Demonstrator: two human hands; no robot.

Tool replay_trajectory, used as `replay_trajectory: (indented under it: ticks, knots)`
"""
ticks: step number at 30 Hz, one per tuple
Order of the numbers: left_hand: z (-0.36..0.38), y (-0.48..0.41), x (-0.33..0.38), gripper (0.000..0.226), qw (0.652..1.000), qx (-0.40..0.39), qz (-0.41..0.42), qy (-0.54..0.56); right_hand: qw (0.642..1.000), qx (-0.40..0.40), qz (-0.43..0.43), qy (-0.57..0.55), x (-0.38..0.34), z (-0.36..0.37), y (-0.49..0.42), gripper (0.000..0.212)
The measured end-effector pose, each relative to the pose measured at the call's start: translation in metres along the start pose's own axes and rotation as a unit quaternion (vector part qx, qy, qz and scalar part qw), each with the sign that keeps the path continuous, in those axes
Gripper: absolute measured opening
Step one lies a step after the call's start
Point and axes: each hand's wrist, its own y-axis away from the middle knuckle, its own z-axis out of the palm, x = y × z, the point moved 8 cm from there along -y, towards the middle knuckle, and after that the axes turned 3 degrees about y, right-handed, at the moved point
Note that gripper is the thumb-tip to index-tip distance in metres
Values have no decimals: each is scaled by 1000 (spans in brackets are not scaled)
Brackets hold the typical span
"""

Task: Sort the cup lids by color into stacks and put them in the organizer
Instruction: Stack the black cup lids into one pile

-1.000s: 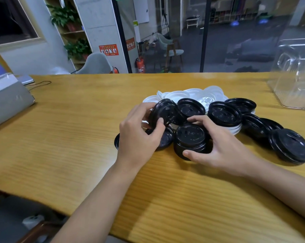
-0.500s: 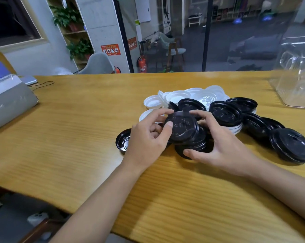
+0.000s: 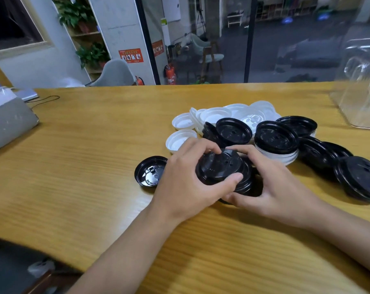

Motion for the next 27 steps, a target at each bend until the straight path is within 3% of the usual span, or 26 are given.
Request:
replay_trajectory:
  ticks: [5,9,13,18,27]
  knots:
    - [0,1,-3,42,998,-49,-11,37,1000,-8,16,-8,2,0,0,90]
    - [9,2,-1,46,994,-90,1,65,1000,0,13,-14,2,-2,-1,79]
    - [9,2,-3,44,994,-77,-3,82,999,7,32,-12,5,-3,0,73]
    - [8,1,-5,60,997,-33,-36,62,999,7,35,-23,7,-2,-1,68]
    - [9,2,-4,70,989,-95,-42,106,999,0,27,-29,7,-2,-1,75]
